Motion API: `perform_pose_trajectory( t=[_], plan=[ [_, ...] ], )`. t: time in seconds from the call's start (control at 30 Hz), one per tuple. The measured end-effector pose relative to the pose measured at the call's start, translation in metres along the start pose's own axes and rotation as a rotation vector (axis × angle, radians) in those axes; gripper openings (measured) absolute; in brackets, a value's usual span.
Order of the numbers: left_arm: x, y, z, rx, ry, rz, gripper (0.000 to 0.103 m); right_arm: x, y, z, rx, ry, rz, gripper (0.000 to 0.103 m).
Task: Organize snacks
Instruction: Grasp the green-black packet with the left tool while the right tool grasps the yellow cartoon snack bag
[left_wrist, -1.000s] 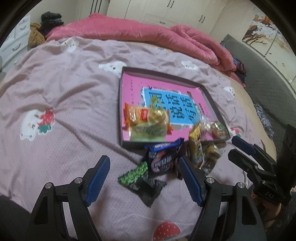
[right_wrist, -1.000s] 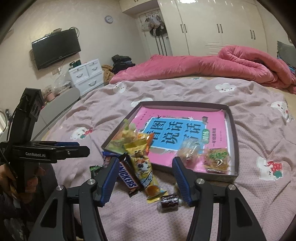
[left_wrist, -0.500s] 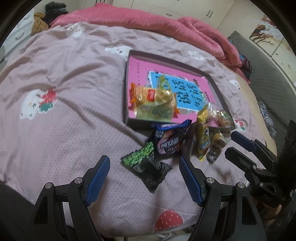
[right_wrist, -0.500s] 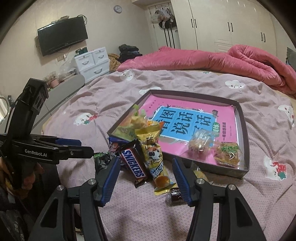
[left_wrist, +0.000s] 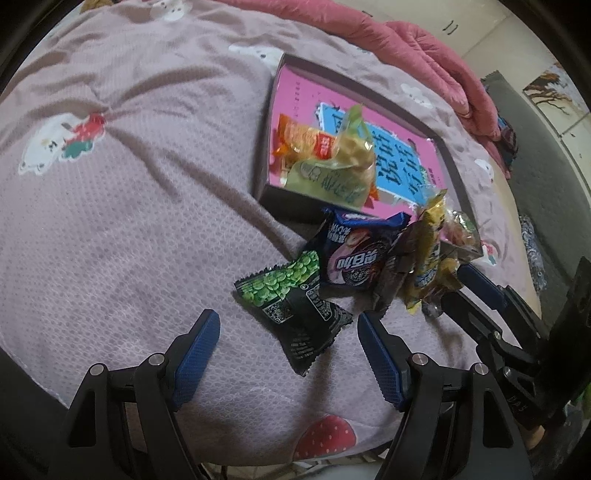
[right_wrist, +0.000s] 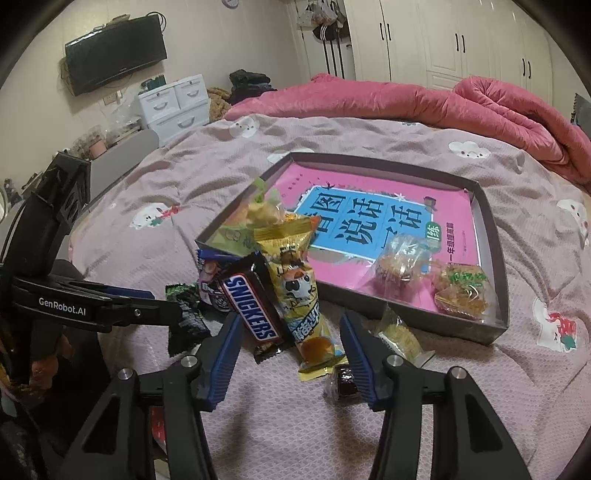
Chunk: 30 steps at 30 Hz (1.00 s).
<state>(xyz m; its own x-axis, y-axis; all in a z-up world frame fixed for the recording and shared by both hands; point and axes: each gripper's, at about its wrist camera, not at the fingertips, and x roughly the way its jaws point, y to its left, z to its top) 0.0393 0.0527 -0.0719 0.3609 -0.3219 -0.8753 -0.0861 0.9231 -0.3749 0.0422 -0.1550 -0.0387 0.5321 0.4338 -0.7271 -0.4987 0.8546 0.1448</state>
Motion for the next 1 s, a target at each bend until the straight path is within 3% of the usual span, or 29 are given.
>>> perform_pose_trajectory(
  t=[0.5, 0.7, 1.0],
  plan=[
    [0.013, -0.003, 0.004, -0.013, -0.008, 0.007, 0.078, 0.037, 0.005, -0.002, -0.067, 0.057, -0.036, 0.043],
    [0.019, -0.008, 0.006, -0.010, -0.012, 0.025, 0.077, 0.043, 0.001, 0.000, -0.062, 0.058, -0.045, 0.029],
    [0.027, -0.013, 0.009, 0.002, -0.026, 0.090, 0.051, 0.045, -0.004, 0.002, -0.047, 0.055, -0.031, 0.023]
  ],
)
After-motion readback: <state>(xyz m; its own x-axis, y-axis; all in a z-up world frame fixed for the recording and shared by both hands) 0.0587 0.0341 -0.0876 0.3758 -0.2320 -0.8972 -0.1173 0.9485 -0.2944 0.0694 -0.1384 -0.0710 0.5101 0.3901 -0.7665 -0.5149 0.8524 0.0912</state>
